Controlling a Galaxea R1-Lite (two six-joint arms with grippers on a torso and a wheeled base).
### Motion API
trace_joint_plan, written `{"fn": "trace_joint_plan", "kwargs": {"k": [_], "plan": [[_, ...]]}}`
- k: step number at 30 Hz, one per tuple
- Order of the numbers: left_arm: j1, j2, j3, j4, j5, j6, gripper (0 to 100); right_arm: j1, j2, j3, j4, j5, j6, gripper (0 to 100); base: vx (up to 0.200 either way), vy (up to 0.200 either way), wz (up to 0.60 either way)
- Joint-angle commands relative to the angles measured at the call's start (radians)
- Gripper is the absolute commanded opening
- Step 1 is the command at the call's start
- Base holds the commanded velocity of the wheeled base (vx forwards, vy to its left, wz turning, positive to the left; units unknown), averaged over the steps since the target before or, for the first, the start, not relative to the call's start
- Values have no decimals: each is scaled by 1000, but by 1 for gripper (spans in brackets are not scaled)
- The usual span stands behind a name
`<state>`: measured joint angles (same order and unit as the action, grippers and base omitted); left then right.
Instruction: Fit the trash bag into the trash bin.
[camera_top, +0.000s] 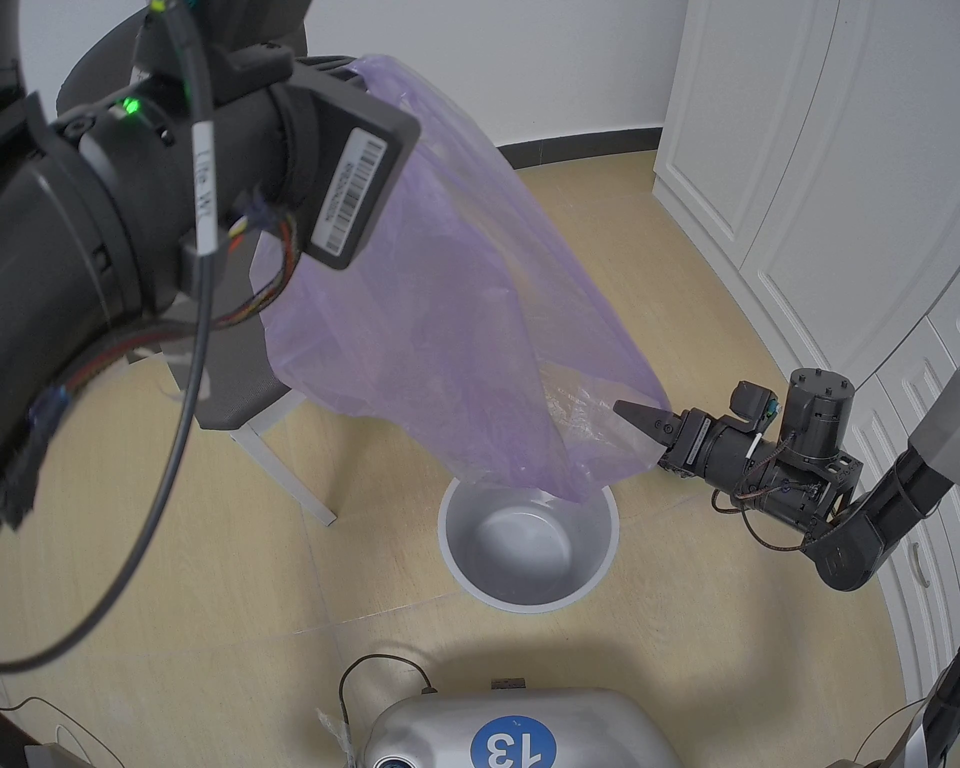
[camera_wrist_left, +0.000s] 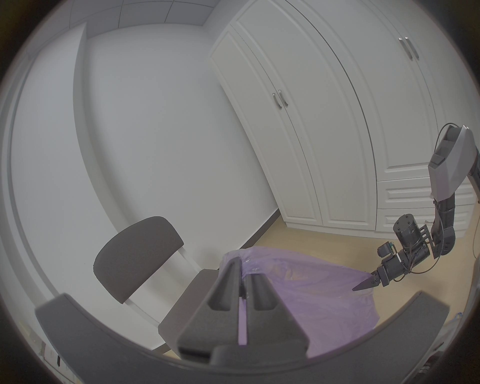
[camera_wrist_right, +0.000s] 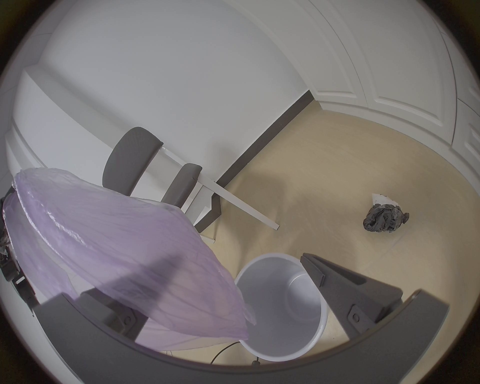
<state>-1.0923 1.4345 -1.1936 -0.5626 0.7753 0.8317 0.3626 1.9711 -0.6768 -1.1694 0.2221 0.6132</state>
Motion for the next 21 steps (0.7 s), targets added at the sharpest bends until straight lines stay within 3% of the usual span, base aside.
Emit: {"fn": "trace_joint_plan", "kwargs": {"k": [1,17,21], "plan": [[0,7,-3,-2,1,1,0,7,5,2,-4,0,0,100,0,0,0],[0,14,-9,-2,-1,0,0,44,40,13,-42,-3,2,100,0,0,0],[0,15,-12,-2,-1,0,0,73,95,29,-121,-10,0,100,0,0,0]]}}
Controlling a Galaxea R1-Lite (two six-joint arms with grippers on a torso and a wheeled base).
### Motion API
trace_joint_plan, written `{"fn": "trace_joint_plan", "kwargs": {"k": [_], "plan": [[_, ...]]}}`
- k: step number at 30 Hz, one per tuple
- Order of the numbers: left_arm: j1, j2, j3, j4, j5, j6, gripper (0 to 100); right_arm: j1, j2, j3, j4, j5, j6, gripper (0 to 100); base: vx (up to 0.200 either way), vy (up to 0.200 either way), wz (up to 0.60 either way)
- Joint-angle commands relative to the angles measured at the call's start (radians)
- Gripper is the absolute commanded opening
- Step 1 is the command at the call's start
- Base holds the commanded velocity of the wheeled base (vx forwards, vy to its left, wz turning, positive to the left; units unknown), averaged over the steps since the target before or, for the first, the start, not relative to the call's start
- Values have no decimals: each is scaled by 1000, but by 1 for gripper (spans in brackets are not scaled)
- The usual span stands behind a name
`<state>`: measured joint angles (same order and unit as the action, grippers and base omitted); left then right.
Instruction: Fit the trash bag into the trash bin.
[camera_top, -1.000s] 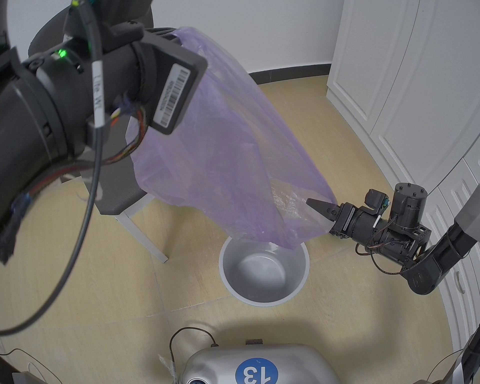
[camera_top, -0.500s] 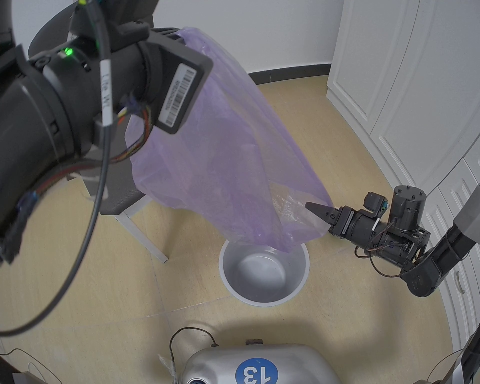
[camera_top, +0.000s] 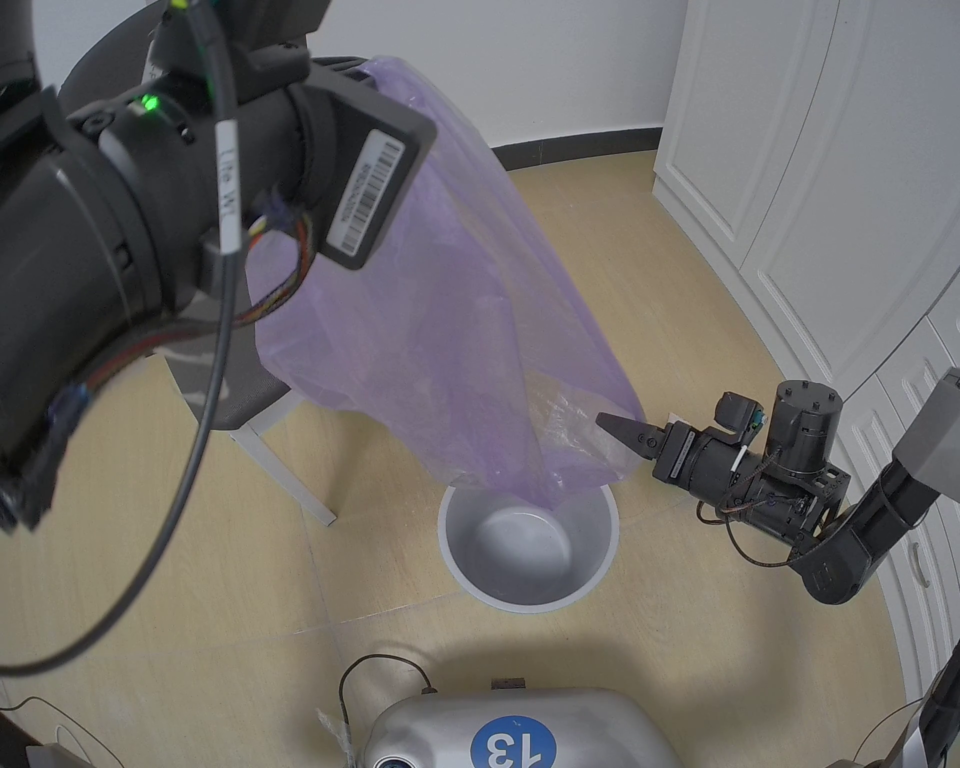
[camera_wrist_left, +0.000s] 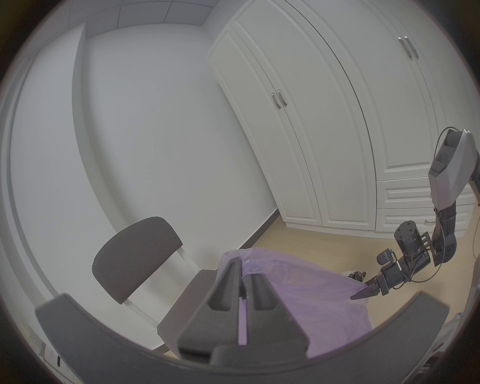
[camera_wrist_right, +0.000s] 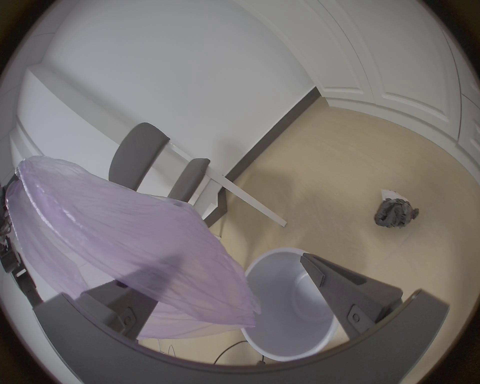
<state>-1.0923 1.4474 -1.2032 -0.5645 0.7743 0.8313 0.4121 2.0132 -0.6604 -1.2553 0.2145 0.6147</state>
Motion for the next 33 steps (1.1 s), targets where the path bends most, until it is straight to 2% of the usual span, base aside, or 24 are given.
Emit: {"fn": "trace_joint_plan", "kwargs": {"k": [1,17,24,33], "plan": [[0,2,-3,0,0,2,0,27,68,19,-62,-3,-1,100,0,0,0],[-1,14,-12,0,0,0,0,73,110,28,-110,-7,4,100,0,0,0],[-1,18,-13,0,0,2,0,97,139,22,-150,-55,2,100,0,0,0],[-1,18,-12,0,0,0,0,96,137,22,-153,-60,2,100,0,0,0]]}}
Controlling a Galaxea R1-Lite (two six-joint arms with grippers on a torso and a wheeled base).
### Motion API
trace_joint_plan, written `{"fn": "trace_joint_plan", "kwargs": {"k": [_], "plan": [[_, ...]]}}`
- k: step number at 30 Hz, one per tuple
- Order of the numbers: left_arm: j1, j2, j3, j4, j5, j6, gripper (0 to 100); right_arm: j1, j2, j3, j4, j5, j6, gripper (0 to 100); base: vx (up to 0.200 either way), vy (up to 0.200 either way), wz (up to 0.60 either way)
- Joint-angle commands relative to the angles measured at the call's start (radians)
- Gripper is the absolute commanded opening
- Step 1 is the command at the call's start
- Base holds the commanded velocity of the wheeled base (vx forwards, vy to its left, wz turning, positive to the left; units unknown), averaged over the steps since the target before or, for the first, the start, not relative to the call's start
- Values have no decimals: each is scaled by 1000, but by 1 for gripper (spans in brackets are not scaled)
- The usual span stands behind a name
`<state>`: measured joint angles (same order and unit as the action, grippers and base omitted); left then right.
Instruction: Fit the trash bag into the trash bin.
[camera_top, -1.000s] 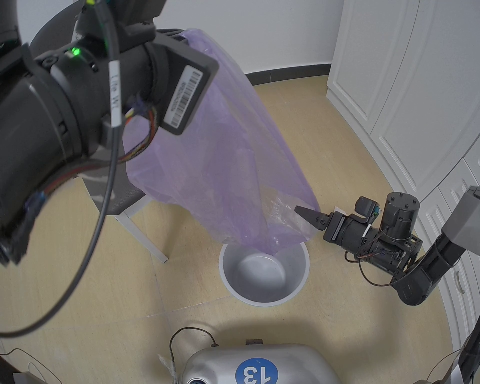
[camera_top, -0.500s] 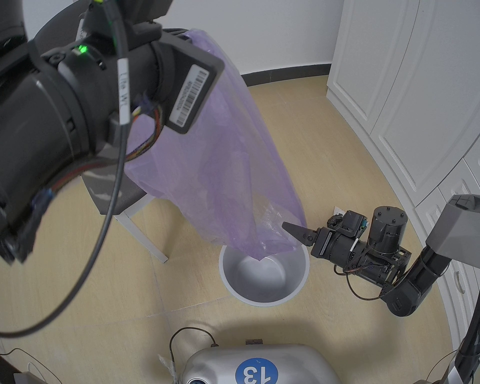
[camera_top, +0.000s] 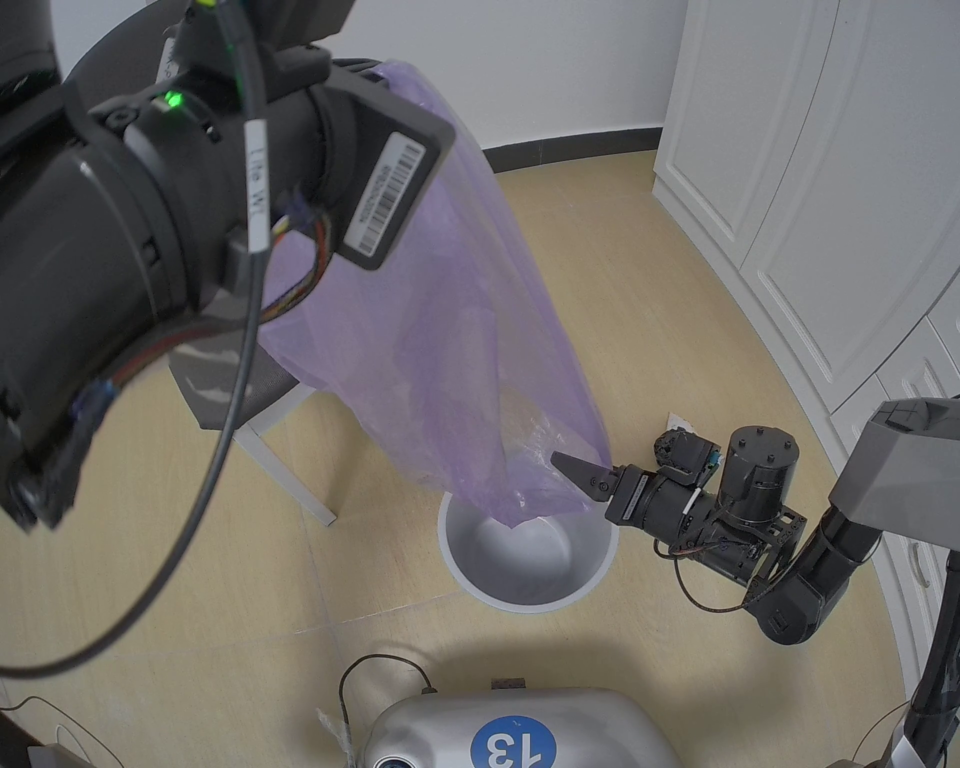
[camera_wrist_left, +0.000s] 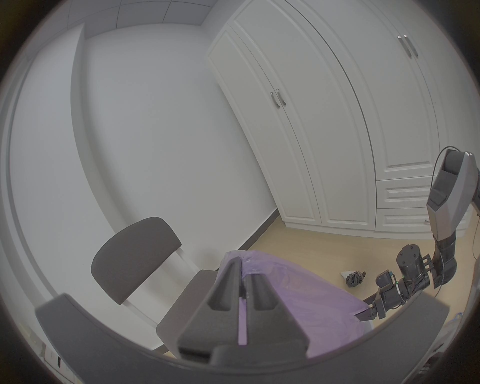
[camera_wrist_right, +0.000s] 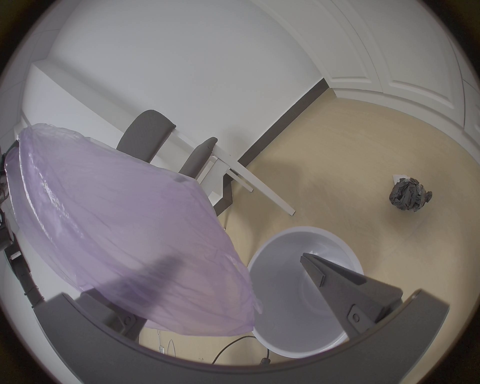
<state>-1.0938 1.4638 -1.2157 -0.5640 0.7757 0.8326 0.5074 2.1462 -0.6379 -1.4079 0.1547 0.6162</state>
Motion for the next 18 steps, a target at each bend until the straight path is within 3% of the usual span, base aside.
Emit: {"fn": "trace_joint_plan", "kwargs": {"k": [1,5,6,18], "plan": [[0,1,1,0,0,-1,0,0,4,0,0,0,0,100,0,0,0],[0,1,1,0,0,0,0,0,4,3,-5,0,-1,100,0,0,0],[0,3,1,0,0,0,0,0,4,3,-10,-1,-1,0,0,0,0],[6,7,22,0,0,-1,0,-17,-6,9,-20,0,-12,0,0,0,0]]}}
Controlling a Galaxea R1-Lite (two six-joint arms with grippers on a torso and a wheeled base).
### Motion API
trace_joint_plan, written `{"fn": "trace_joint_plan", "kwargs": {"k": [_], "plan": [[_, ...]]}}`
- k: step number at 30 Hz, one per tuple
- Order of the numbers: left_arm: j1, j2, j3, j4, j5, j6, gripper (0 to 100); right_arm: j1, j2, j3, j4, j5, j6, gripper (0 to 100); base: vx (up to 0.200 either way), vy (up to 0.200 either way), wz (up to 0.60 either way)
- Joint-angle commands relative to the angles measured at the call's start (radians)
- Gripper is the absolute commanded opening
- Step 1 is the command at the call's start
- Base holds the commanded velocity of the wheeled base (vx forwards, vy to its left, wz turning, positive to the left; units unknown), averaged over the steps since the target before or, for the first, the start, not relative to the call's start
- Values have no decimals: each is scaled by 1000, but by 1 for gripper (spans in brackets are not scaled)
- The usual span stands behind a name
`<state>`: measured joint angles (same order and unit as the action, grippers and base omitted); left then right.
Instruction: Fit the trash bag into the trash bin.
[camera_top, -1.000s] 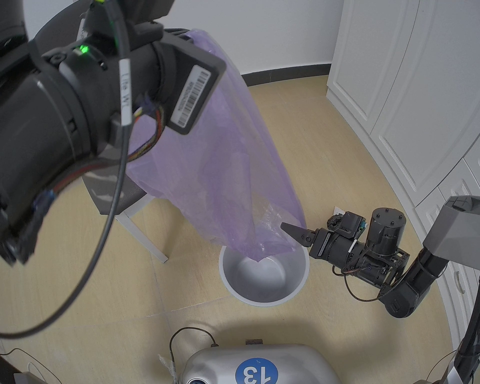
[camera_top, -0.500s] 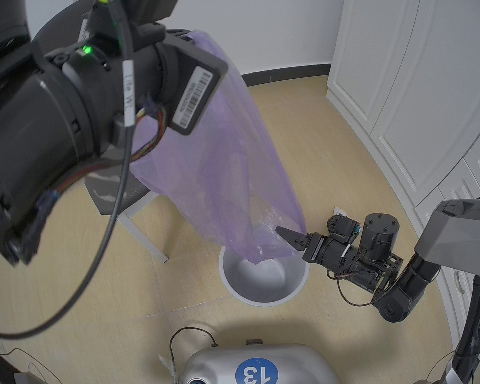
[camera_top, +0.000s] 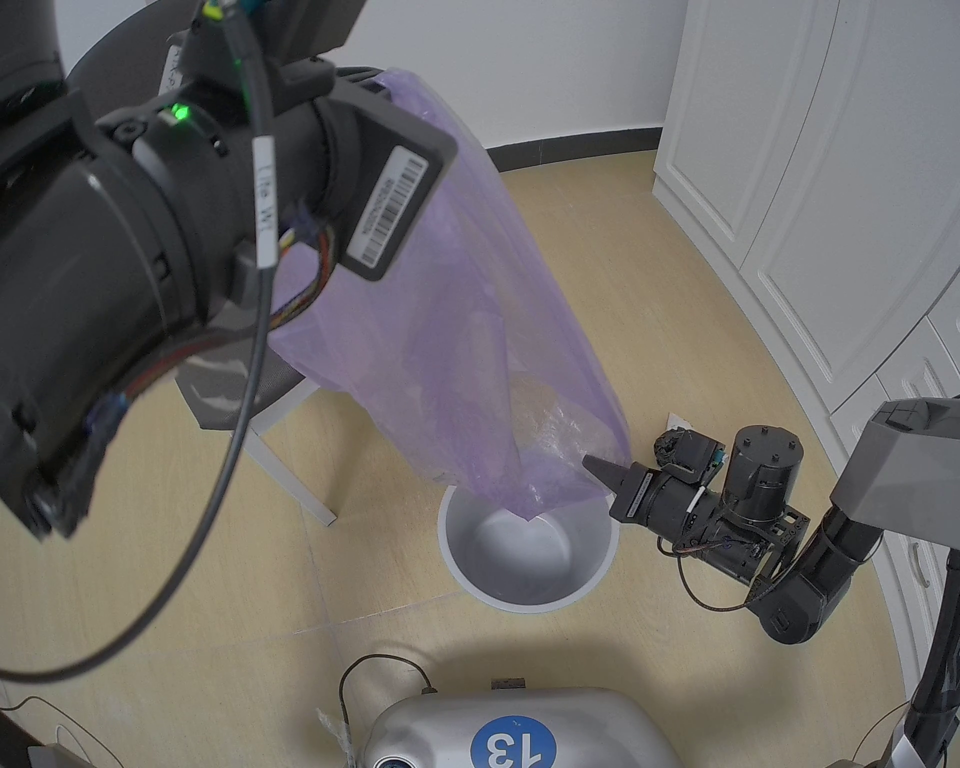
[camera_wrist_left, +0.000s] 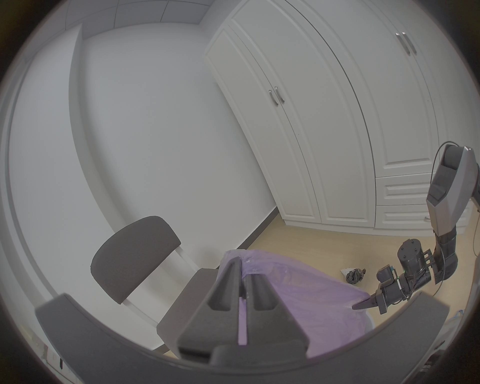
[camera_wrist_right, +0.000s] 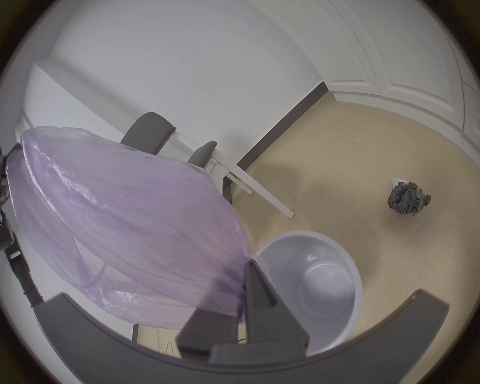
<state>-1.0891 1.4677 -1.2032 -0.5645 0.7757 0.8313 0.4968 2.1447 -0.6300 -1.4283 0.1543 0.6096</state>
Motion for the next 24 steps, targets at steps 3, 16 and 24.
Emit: {"fn": "trace_joint_plan", "kwargs": {"k": [3,16,24], "plan": [[5,2,28,1,0,0,0,-20,-11,4,2,1,-28,0,0,0,0],[38,-10,100,106,-3,-11,0,-78,-115,50,68,4,-108,0,0,0,0],[87,6,45,405,-33,-219,0,-155,-183,92,186,11,-177,0,0,0,0]]}}
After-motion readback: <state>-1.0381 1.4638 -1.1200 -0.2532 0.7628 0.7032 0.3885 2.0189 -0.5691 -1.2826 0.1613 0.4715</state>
